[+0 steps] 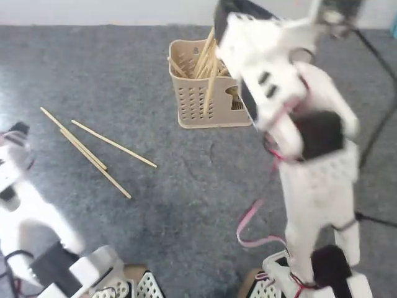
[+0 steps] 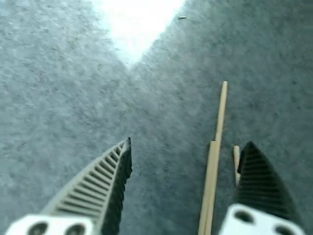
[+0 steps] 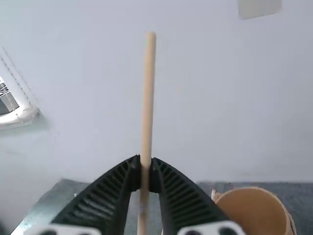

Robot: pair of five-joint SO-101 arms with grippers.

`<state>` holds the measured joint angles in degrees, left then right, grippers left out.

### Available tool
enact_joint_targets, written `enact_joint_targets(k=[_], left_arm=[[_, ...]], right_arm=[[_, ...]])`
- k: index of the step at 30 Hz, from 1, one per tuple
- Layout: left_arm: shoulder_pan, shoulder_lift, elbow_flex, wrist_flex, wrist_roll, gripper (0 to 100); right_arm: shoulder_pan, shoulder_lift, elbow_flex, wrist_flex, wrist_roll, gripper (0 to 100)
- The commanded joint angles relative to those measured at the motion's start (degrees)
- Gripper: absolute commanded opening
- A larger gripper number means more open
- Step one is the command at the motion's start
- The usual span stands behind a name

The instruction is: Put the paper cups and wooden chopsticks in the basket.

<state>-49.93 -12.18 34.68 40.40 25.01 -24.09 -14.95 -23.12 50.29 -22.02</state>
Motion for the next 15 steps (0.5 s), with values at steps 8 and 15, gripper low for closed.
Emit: enact_joint_targets(k=[8,15], left_arm=[[9.76,-1.93,15.60,-22.07,3.78,38],[14.51,-1.32,19.30,-30.95,3.52,38]], right_arm=[[1.89,10.68,12.66,-43.38,1.58,0.8],[2.15,21.05,12.57,-56.66,10.55,0.8]])
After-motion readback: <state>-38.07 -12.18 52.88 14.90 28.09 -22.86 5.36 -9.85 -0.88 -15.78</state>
